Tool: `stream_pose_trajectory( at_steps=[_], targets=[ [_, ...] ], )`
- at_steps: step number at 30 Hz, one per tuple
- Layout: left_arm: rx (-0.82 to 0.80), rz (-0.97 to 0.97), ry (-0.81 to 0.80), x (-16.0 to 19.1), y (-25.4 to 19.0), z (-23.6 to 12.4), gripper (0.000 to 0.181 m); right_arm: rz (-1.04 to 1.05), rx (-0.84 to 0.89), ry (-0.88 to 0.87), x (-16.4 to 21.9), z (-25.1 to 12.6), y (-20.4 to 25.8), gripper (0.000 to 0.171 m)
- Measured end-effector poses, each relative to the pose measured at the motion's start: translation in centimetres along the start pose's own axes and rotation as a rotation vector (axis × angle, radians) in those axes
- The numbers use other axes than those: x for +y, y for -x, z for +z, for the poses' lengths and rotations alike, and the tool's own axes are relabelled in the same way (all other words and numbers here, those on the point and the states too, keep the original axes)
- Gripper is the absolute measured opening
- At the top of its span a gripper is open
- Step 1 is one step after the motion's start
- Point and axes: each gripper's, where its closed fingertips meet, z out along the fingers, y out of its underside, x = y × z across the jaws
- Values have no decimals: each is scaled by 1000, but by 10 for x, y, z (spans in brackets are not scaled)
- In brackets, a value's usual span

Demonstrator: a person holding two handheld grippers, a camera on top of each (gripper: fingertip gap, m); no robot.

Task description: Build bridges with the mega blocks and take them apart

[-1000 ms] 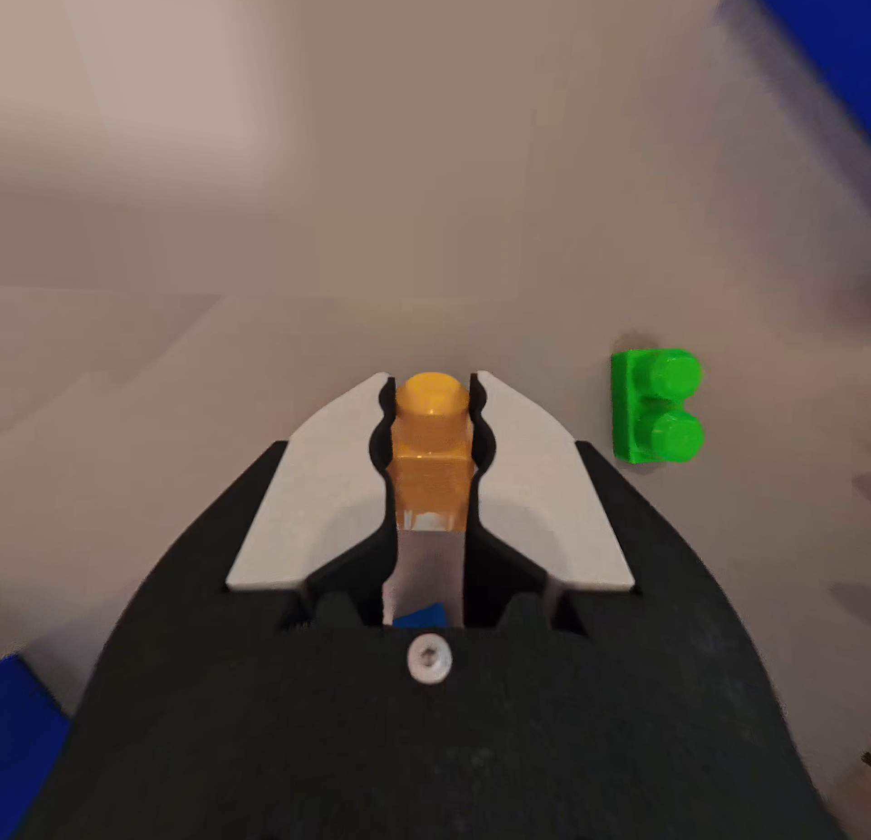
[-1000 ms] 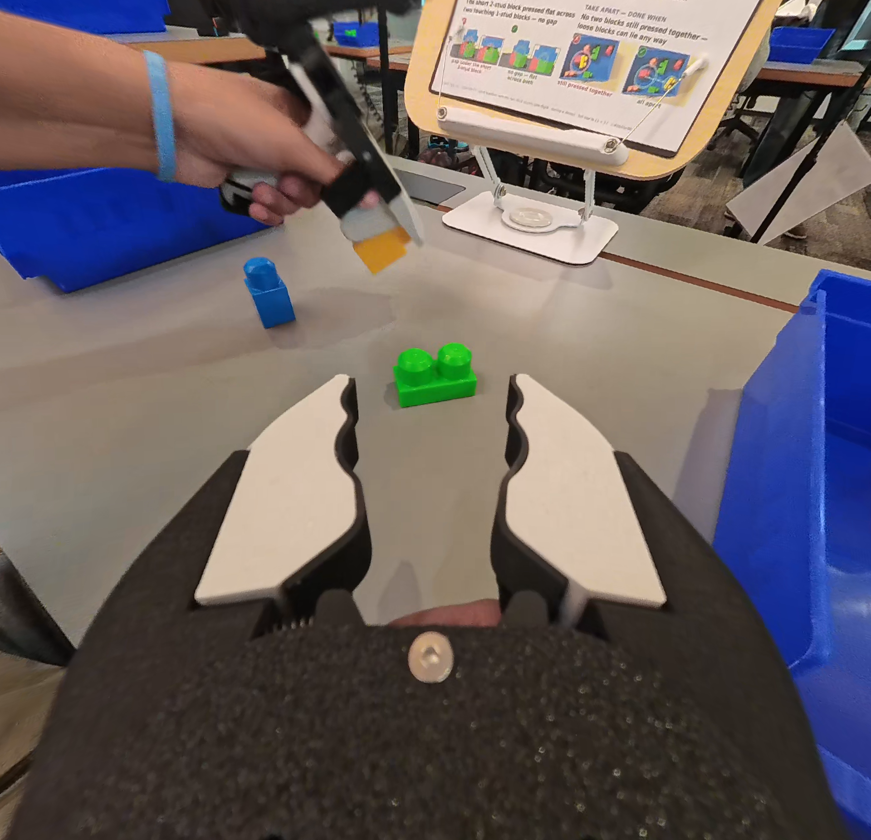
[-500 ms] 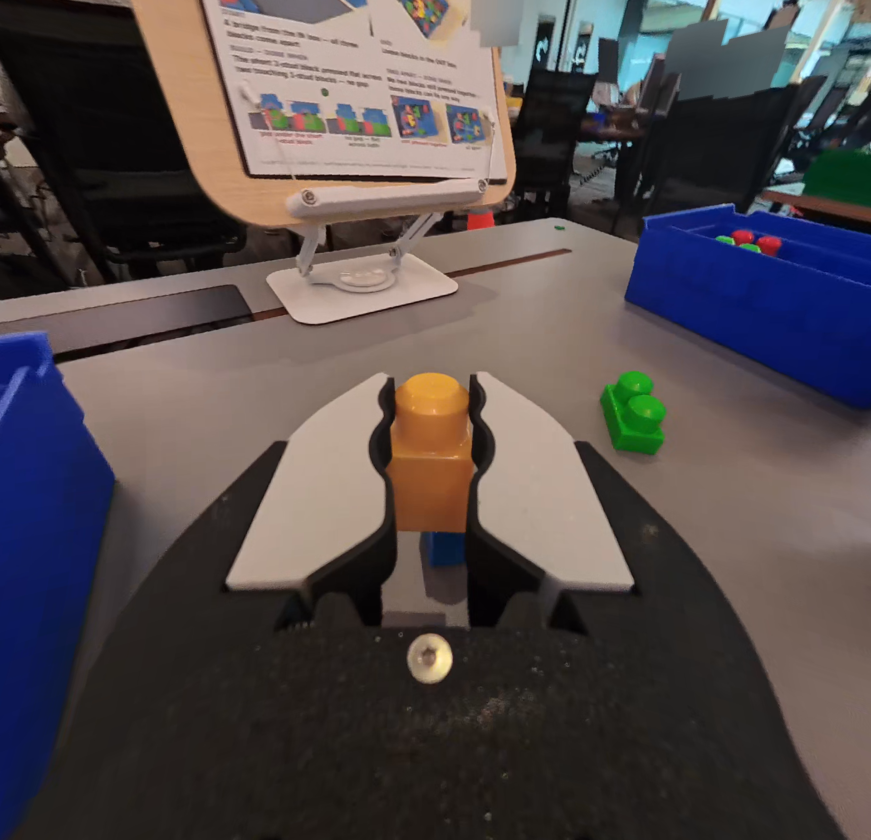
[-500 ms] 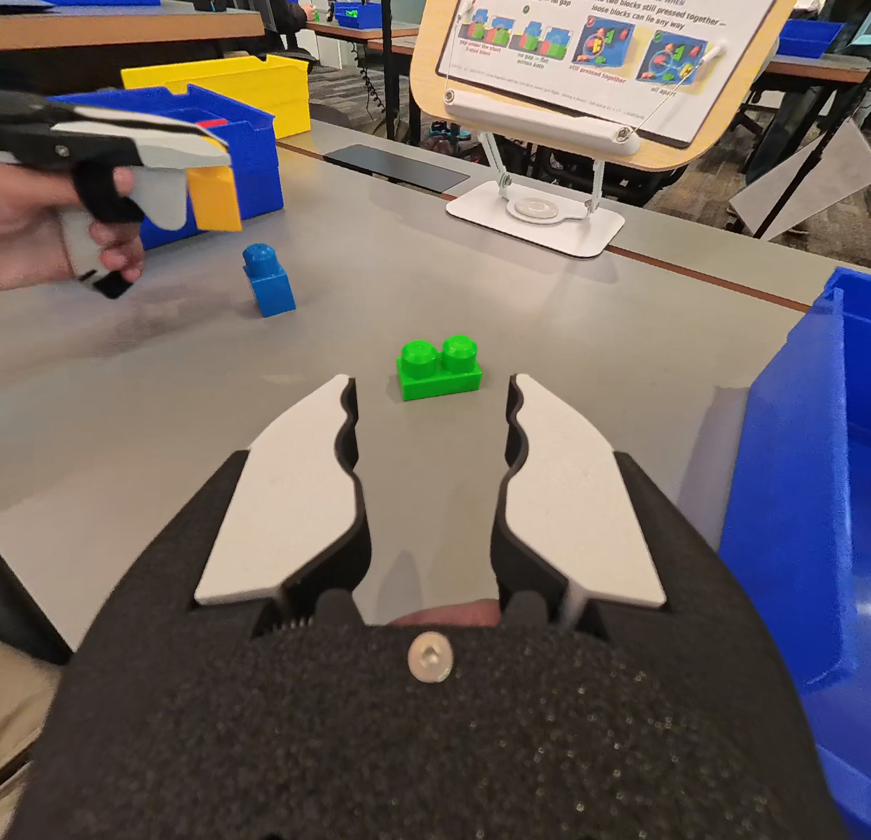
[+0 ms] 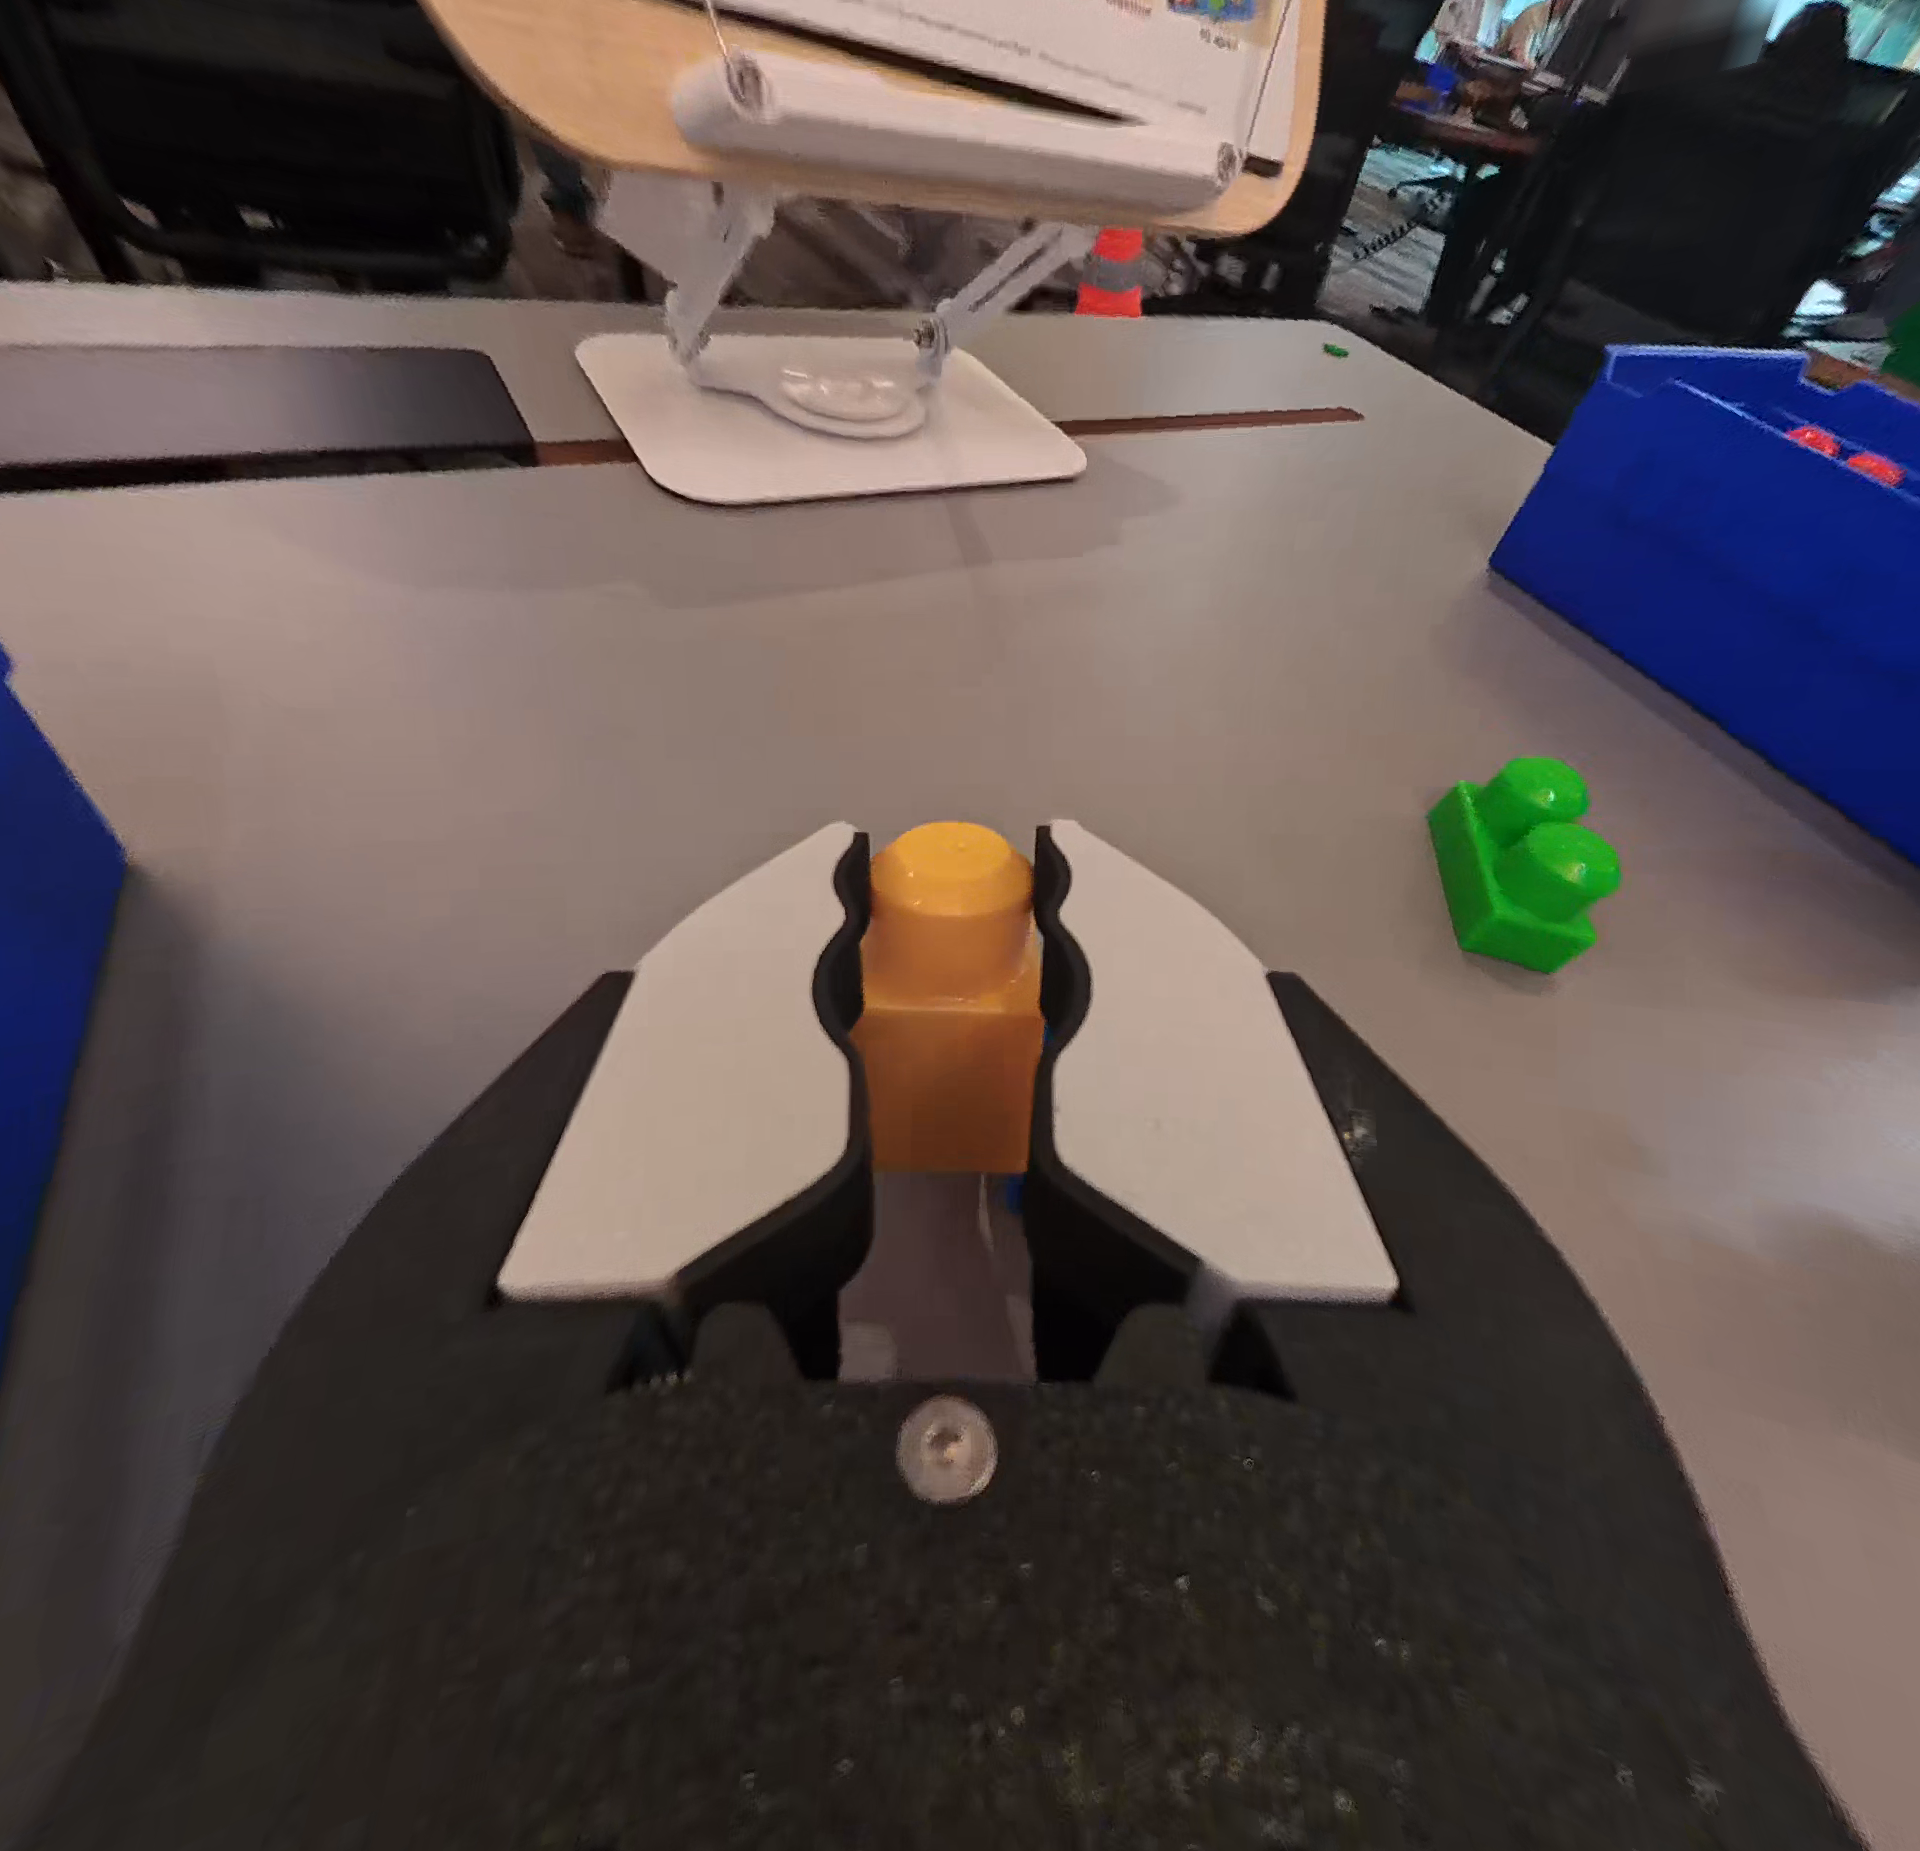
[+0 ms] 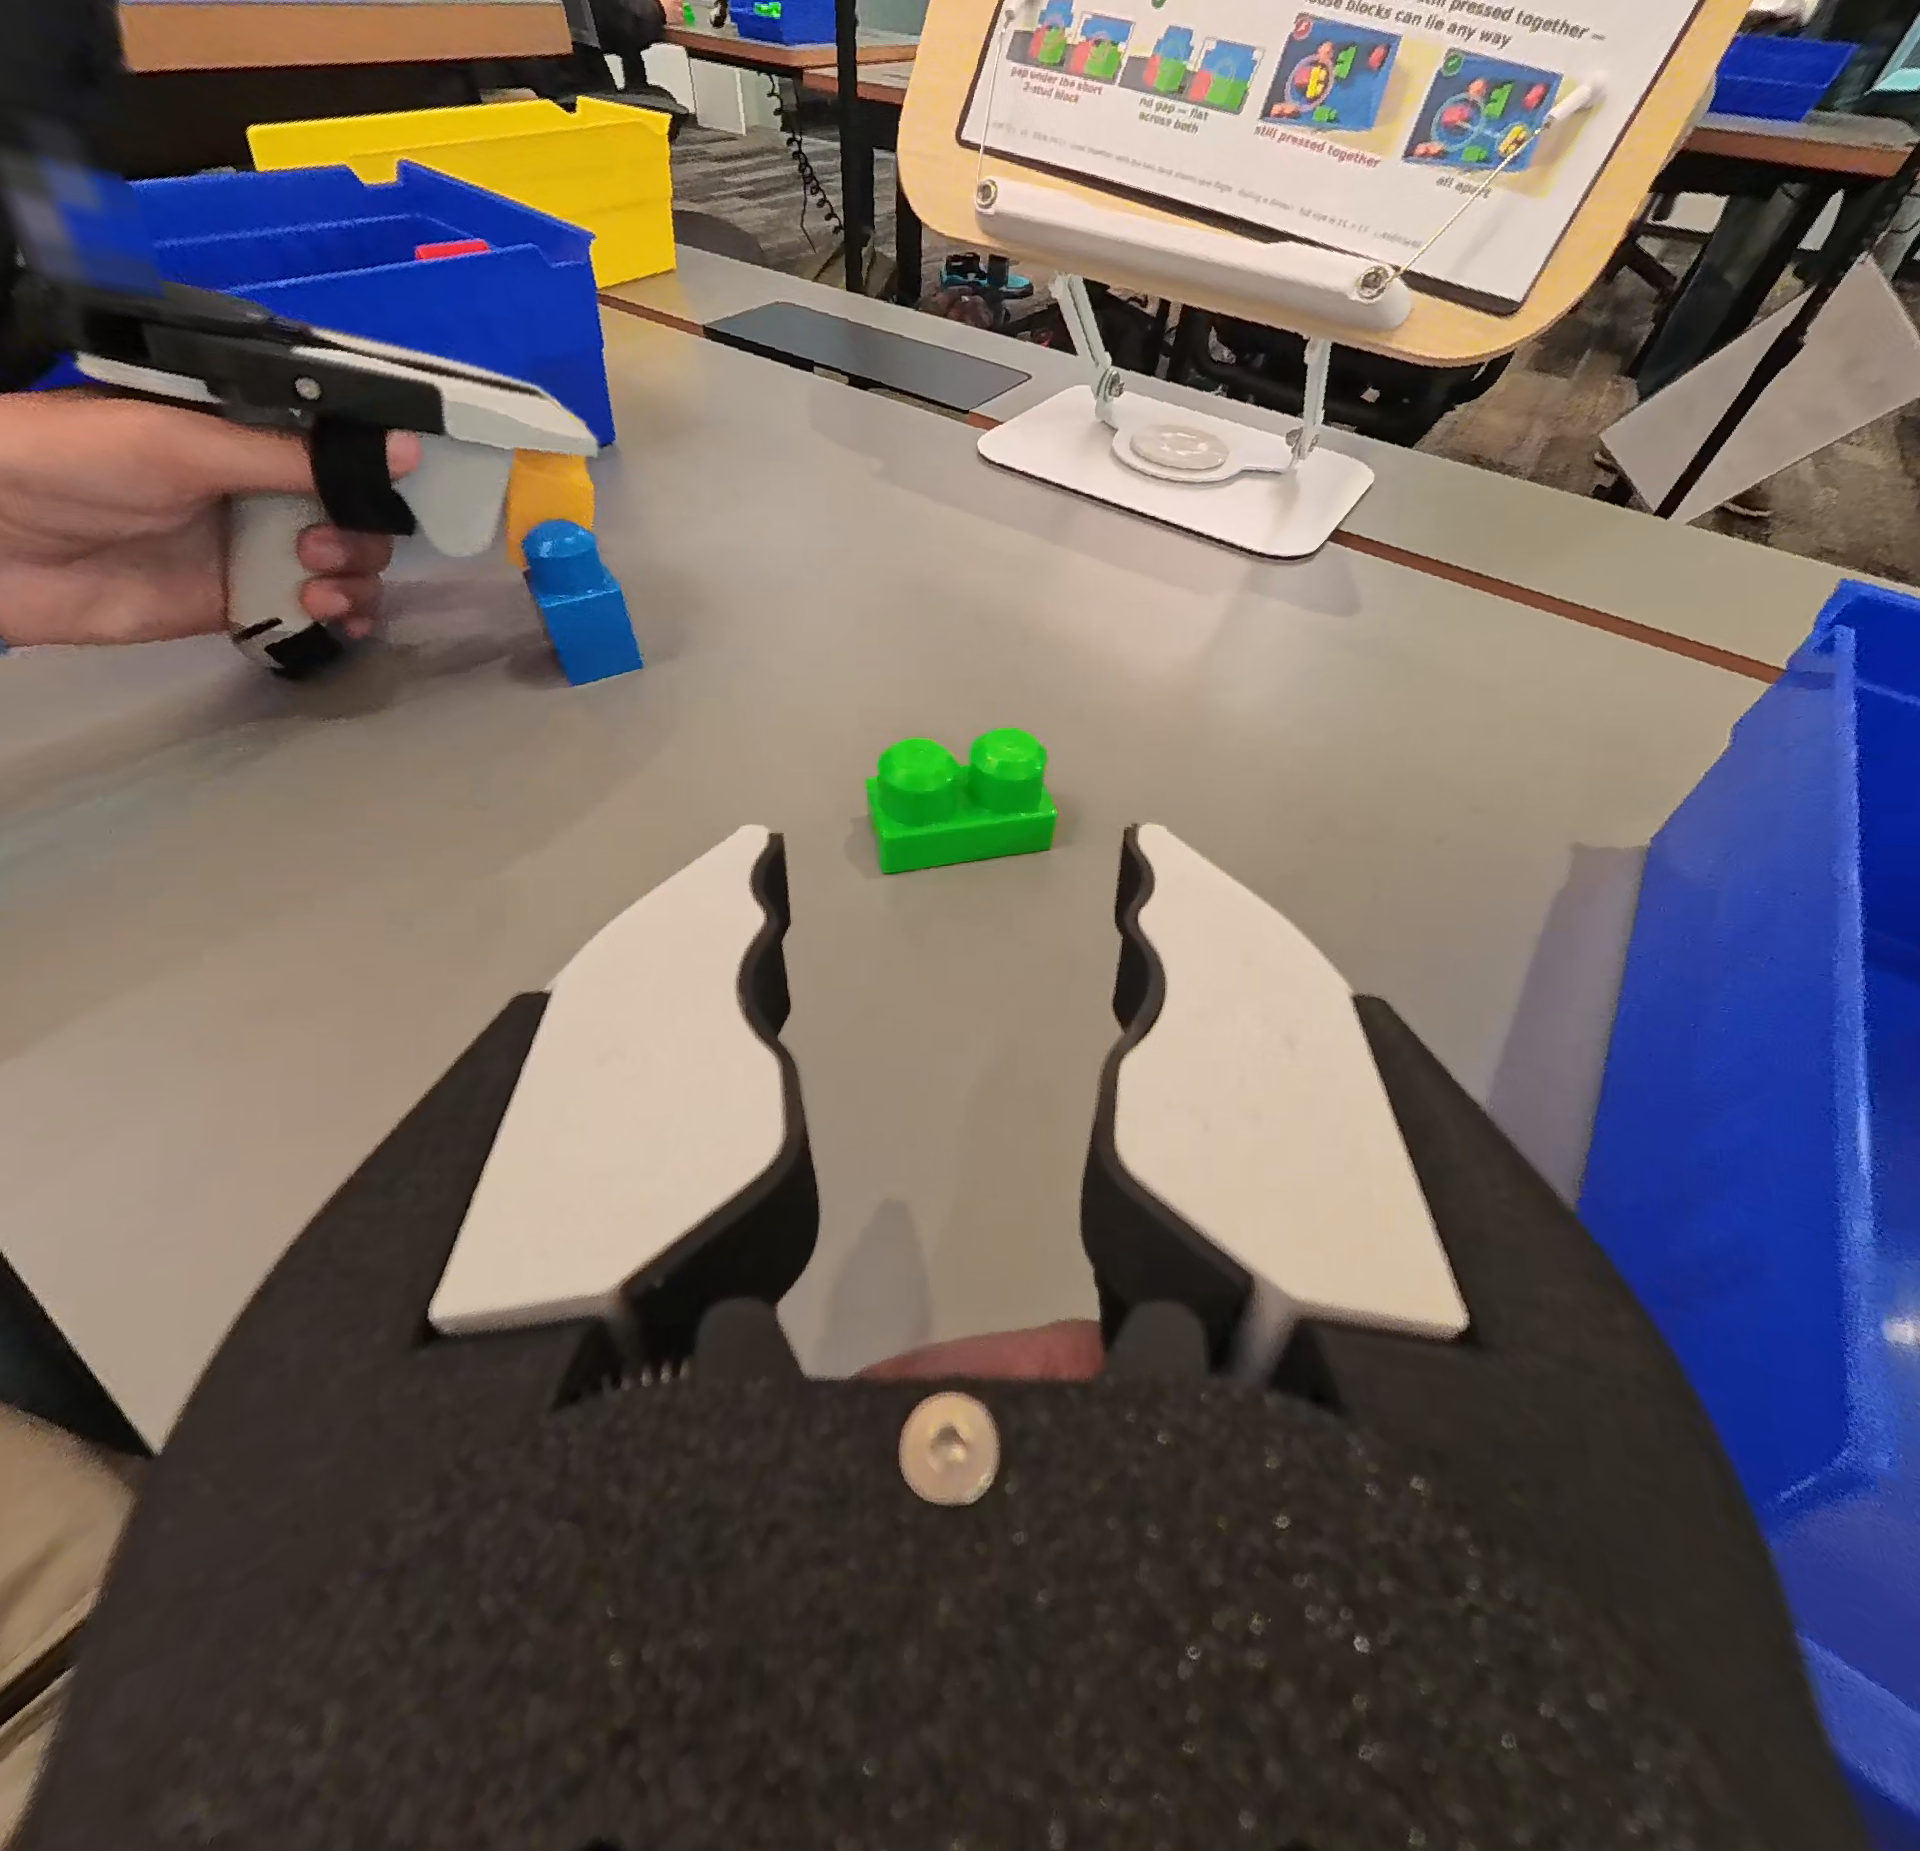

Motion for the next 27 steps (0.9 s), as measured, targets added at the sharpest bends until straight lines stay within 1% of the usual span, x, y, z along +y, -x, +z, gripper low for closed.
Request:
stream_pose_trajectory(
  at_steps=[3, 11, 20, 23, 26, 27],
  targets=[
    [15, -48, 54, 6, 3, 6, 30, 11, 3, -3, 0, -1, -4, 60],
    [45, -46, 121, 14, -2, 12, 30, 12, -2, 1, 2, 0, -4, 60],
    [77, -11, 133, 17, -9, 12, 32, 9, 7, -6, -2, -3, -5, 60],
    [91, 14, 68, 7, -15, 5, 35, 6, 8, -6, -2, -3, -5, 60],
    [110, 3, -35, -12, -27, -12, 48, 3, 10, -6, -2, -3, -5, 60],
    [122, 21, -52, -16, -33, -20, 48, 3, 11, -6, -2, -3, -6, 60]
  ],
)
